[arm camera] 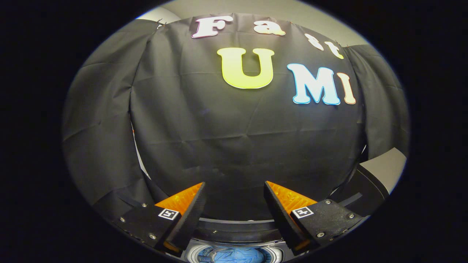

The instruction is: Put the clothes into the washing machine and then close the washing machine lid.

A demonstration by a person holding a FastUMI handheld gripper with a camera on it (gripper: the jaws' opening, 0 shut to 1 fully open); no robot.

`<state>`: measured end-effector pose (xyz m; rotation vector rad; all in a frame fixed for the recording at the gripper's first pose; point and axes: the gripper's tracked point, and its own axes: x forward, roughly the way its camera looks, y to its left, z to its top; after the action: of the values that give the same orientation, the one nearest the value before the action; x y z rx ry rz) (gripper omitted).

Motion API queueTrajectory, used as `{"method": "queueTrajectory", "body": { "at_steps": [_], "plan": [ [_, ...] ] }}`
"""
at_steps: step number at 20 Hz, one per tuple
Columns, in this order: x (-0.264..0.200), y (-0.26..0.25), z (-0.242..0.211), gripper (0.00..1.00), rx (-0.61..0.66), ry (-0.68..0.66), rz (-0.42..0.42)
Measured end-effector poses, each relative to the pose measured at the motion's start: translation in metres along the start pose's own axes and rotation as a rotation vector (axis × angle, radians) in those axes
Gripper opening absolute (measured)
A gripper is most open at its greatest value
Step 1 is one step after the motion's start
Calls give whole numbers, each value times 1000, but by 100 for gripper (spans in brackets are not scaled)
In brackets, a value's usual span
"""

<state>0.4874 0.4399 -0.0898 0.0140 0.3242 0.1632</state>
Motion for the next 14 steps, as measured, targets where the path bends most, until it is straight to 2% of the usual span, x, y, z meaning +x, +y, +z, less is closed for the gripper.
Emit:
{"method": "queueTrajectory", "body": {
  "at_steps": [14],
  "plan": [
    [-48,2,-20,96,-11,-81,8]
  ]
}}
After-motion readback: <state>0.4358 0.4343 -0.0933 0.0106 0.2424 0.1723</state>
